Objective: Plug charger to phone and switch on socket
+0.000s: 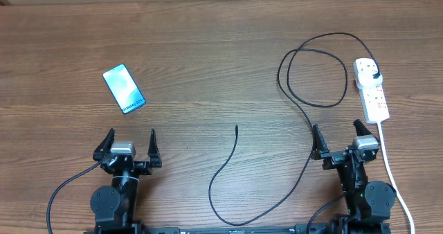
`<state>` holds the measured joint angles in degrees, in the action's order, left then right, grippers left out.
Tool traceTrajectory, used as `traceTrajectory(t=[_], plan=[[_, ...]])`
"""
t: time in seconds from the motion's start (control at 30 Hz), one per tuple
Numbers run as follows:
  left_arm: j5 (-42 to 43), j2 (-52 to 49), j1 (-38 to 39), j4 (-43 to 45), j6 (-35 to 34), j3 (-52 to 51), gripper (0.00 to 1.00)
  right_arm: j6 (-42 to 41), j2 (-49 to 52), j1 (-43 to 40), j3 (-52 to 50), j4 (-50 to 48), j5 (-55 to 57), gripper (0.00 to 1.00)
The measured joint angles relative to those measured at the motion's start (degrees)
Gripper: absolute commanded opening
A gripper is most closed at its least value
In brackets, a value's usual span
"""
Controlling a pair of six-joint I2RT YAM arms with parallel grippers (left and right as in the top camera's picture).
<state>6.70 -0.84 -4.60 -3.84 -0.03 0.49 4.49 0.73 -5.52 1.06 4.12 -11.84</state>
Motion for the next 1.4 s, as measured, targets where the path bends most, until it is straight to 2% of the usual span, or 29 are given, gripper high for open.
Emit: traceTrajectory(t=[0.67, 1.23, 1.4], plan=[[-0.1, 0.0, 0.0, -1.7, -0.4, 0.7, 1.0, 0.0, 0.0, 0.0, 0.0, 0.0, 0.0, 1.0], [-4.2, -0.4, 0.0, -9.9, -0.4, 11.6, 1.0, 0.0, 0.0, 0.0, 0.0, 0.0, 0.0, 1.0], [-5.0, -5.1, 0.0, -11.8, -0.4, 15.4, 1.0, 0.0, 0.0, 0.0, 0.0, 0.0, 0.0, 1.0]])
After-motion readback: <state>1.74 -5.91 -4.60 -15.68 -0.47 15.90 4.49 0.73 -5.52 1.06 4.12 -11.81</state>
